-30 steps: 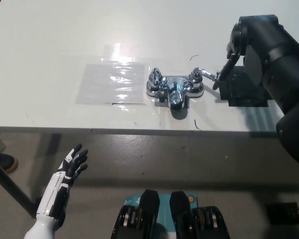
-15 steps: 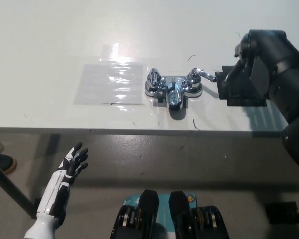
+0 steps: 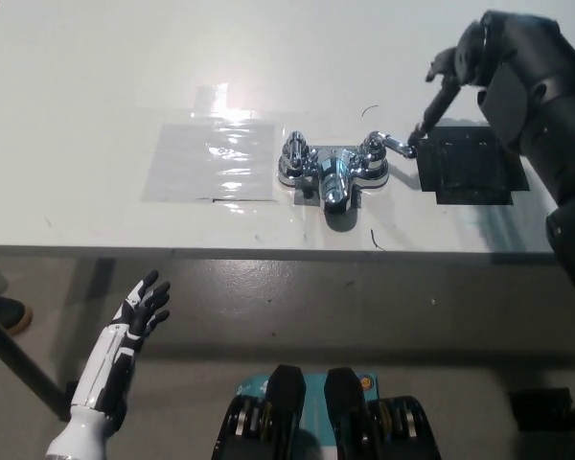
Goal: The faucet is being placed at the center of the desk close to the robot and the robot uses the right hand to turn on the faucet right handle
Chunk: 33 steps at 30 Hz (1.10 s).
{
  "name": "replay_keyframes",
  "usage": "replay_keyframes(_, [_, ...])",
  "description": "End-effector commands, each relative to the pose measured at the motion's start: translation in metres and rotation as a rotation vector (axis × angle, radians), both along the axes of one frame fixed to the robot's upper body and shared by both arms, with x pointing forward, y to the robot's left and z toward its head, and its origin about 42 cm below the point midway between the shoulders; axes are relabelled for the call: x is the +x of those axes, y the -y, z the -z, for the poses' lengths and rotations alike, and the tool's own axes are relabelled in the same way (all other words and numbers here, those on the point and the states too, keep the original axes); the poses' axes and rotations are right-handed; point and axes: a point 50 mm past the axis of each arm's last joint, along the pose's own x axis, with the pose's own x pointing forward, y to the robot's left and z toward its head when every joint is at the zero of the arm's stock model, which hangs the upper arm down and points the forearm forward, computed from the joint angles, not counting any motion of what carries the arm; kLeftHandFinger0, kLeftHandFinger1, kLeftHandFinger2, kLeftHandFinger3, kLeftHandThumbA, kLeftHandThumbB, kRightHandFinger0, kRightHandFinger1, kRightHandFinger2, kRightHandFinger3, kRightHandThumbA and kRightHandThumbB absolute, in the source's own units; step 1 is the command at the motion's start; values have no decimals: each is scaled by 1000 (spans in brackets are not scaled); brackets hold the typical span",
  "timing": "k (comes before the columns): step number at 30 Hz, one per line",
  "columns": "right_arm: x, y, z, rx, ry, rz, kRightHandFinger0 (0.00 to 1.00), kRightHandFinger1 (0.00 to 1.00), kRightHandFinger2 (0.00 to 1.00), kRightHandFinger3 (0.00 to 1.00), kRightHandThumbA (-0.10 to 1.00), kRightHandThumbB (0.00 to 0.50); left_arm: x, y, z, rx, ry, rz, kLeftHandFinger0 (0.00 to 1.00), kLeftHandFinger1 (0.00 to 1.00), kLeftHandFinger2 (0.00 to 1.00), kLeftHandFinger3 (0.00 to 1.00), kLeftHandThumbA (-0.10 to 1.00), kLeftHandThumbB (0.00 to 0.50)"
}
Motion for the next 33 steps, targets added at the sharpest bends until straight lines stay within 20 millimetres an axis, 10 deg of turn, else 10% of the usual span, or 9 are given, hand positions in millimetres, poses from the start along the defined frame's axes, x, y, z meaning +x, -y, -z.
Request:
replay_keyframes(1, [0,-13,-58,44,19,-136,1000,1000,1000,1000,1000,366,3,-1,-14,15,49,20,1000,1000,1000,1000,949,222])
replay_keyframes(7, [-3,-21,-67,64,-61,-193,1000,1000,1000,1000,1000,367,3,-3,-13,8,47,14,1000,1000,1000,1000,944,234])
replay_keyframes(10, [-3,-21,-64,7,-49,-185,1000,1000,1000,1000,1000,464,3,-1,-13,16,47,23,1000,1000,1000,1000,954,229])
replay_keyframes(33, [0,-18,-11,-112,66,-9,1000,1000,1000,1000,1000,495,6,-1,-16,19,57,25,1000,1000,1000,1000,954,218])
